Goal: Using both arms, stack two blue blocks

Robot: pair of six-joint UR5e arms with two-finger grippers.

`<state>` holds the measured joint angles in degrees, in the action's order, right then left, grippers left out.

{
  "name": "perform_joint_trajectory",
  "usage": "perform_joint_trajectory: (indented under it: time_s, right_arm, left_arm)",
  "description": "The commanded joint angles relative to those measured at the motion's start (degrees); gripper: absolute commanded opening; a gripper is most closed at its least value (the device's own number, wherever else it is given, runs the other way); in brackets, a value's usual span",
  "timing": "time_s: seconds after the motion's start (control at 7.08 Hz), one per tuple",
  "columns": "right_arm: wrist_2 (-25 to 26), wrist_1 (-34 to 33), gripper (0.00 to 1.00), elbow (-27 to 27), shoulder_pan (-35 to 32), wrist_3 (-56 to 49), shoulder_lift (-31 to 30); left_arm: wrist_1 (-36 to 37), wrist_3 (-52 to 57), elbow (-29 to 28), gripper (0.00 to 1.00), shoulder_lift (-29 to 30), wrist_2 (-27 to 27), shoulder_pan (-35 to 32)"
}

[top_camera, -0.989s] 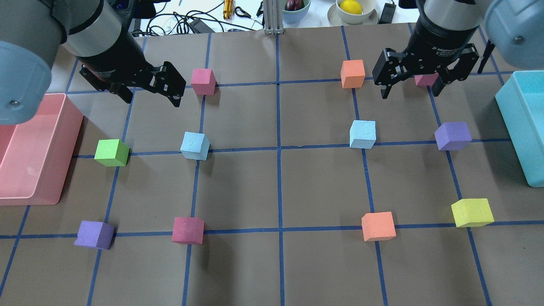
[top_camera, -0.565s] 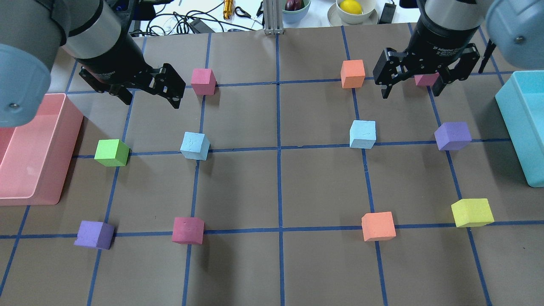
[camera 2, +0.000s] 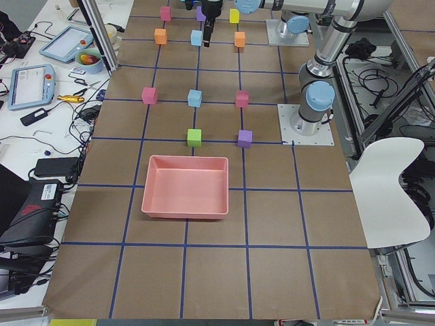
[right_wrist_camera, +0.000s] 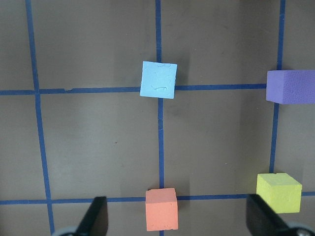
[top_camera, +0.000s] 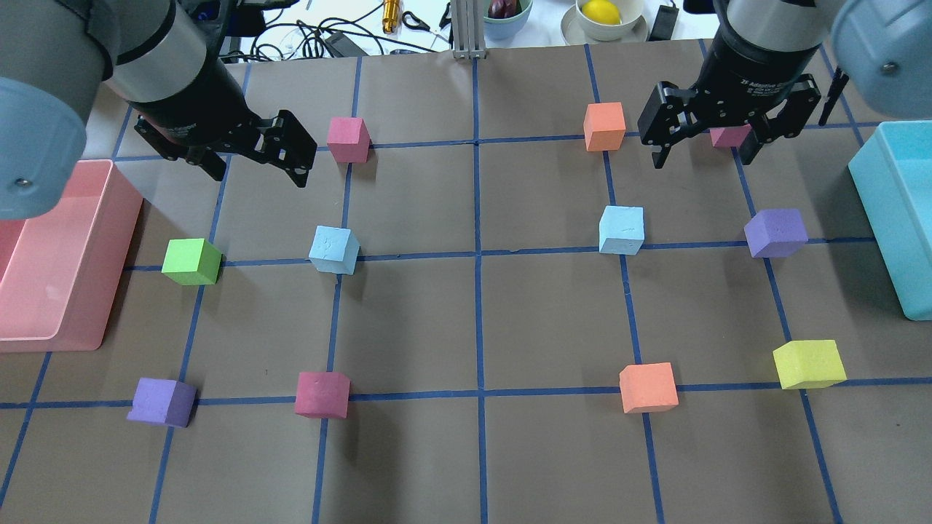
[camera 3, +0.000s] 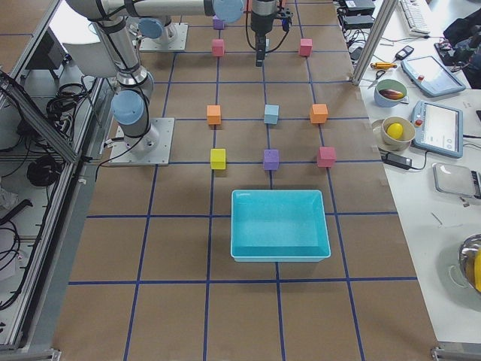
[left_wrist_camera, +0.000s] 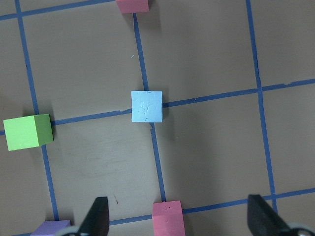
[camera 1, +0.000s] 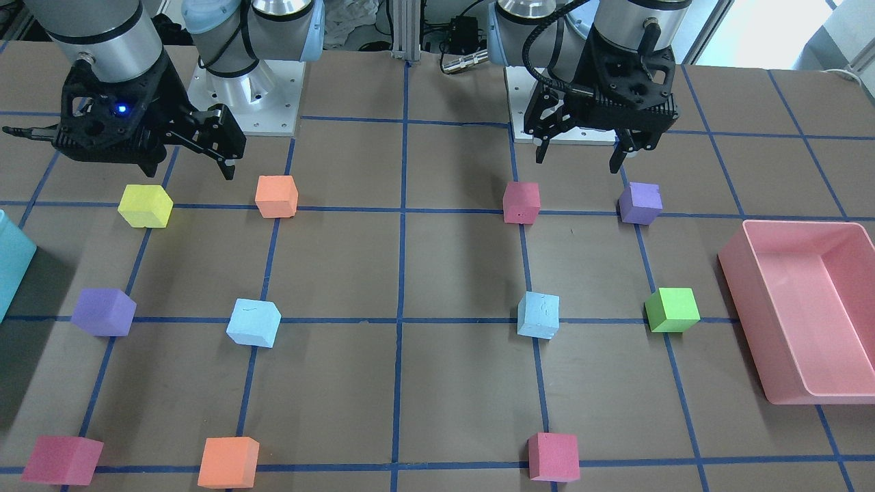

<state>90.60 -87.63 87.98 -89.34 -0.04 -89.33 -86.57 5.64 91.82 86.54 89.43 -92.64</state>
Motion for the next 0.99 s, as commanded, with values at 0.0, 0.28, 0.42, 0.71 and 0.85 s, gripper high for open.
perform_joint_trajectory:
  time_s: [0.0, 0.28, 0.42, 0.71, 0.85]
  right_arm:
    - [0.3, 0.0, 1.00, 0.0, 0.0, -0.2, 0.0]
    - [0.7, -0.1, 1.00, 0.2, -0.2, 0.6, 1.2]
    - [0.7, -0.4, 1.00, 1.2, 0.0, 0.6, 5.1]
    - [0.7, -8.5, 1.00, 1.8, 0.3, 1.2, 10.1]
    - [0.6, -11.6, 1.00, 2.0, 0.8, 1.5, 13.2]
  left_arm:
    - [0.2, 0.1, 1.0, 1.00, 1.9, -0.5, 0.4]
    - [2.7, 0.7, 3.0, 1.00, 5.5, 0.0, 0.5]
    - [8.6, 0.8, 4.8, 1.00, 9.0, 0.1, 0.6]
    - [15.0, 0.7, 7.1, 1.00, 14.3, 2.1, 1.0]
    - [19.0, 0.6, 8.4, 1.00, 16.7, 2.2, 1.0]
